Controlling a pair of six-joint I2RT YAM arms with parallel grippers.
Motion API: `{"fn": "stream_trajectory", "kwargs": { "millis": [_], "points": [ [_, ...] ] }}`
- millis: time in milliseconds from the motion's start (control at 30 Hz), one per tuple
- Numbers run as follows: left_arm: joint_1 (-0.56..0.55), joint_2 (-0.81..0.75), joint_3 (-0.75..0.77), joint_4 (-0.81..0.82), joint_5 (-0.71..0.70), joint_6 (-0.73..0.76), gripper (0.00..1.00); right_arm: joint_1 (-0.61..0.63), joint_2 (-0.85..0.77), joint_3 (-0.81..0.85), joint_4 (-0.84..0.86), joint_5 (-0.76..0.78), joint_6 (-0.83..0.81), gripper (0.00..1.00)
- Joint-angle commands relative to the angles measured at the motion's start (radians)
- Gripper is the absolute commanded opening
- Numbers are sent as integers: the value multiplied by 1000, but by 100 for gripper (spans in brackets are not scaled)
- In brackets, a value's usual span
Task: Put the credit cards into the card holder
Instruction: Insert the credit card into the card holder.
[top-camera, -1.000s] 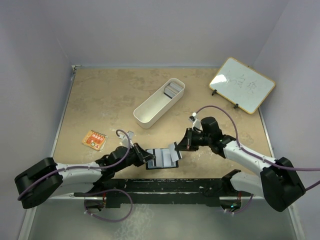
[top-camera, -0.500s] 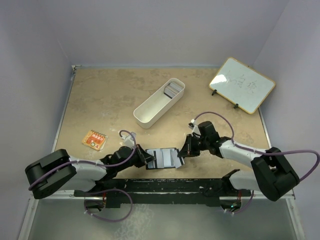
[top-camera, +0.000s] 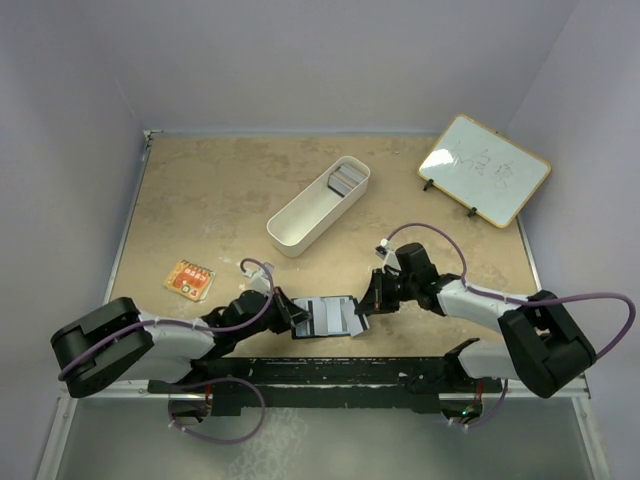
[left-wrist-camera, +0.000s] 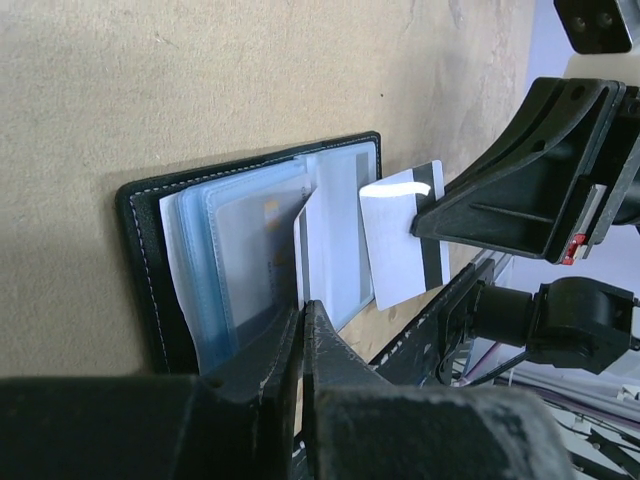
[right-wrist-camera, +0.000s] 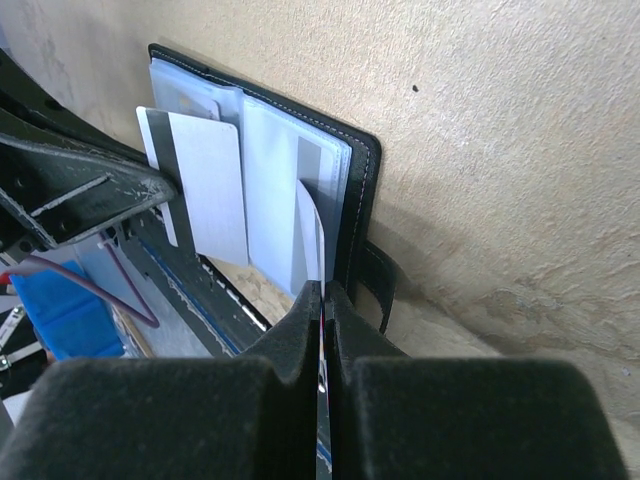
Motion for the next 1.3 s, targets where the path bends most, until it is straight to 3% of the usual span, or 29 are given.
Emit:
{"fn": "stream_trajectory", "kwargs": {
  "millis": [0,233,467,767,1267],
  "points": [
    [25,-19,33,-3,20,23,0,-4,25,15,-42,65,-53,0],
    [69,-27,70,-101,63,28,0,-4,21,25,-44,79,-57,0],
    [75,45,122,-97,157,39,0,-4,26,26,-51,80,-63,0],
    [75,94,155,-155,171,63,0,-4,33,24,-40,84,-65,0],
    [77,-9,141,-131,174,1,0,-4,5,12,-48,81,-65,0]
  ]
}}
